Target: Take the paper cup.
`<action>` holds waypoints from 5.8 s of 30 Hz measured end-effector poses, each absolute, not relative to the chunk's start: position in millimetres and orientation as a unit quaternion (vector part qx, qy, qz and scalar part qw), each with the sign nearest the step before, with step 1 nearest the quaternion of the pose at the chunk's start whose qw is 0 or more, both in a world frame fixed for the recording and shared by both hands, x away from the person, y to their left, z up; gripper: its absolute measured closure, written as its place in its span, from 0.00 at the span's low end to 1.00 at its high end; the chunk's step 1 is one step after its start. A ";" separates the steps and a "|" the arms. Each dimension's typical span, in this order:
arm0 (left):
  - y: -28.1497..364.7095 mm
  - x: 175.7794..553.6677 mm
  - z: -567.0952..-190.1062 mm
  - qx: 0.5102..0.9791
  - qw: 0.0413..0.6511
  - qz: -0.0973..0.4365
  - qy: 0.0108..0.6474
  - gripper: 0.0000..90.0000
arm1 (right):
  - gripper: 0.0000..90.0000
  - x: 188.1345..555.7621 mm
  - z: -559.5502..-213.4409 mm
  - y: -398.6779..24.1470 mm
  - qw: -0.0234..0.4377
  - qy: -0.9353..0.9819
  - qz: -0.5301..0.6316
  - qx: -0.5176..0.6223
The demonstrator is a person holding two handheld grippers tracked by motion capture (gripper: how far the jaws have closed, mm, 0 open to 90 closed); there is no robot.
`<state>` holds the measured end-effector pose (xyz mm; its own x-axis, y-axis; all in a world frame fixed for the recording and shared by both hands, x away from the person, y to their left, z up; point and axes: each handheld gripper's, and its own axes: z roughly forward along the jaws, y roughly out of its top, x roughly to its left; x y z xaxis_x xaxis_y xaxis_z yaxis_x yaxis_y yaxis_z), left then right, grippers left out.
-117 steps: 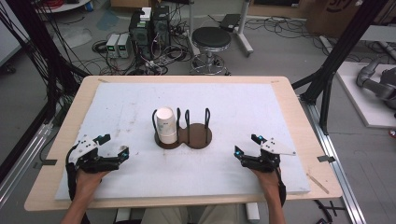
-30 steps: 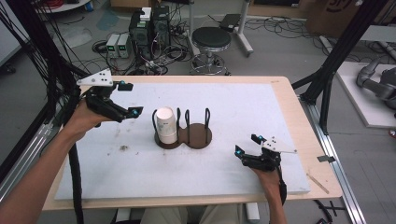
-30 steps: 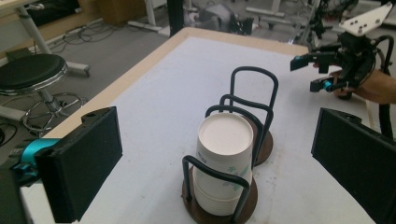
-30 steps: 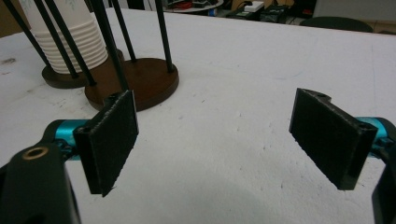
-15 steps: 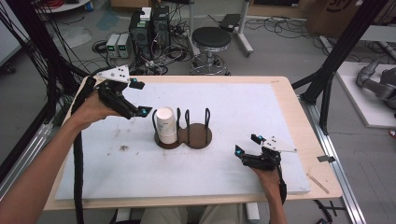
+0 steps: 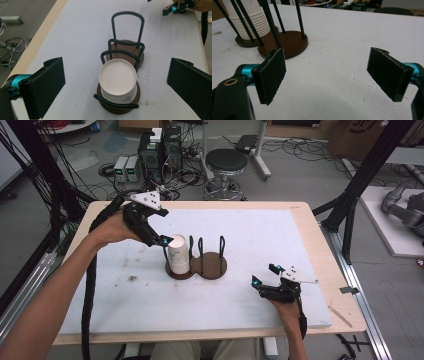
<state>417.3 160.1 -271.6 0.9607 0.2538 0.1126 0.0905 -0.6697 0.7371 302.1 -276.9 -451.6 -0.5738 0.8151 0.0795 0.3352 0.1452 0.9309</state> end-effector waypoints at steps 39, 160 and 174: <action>115.2 439.8 -310.5 0.965 0.246 0.066 0.064 0.02 | 0.18 302.2 -451.6 -277.2 0.229 0.720 0.518 0.401; 122.3 425.5 -219.5 0.959 0.258 0.100 0.061 0.37 | 0.18 303.3 -451.5 -275.8 0.228 0.724 0.514 0.400; 132.5 415.2 -212.6 0.943 0.315 0.084 0.068 0.37 | 0.18 303.5 -451.5 -275.9 0.227 0.724 0.513 0.401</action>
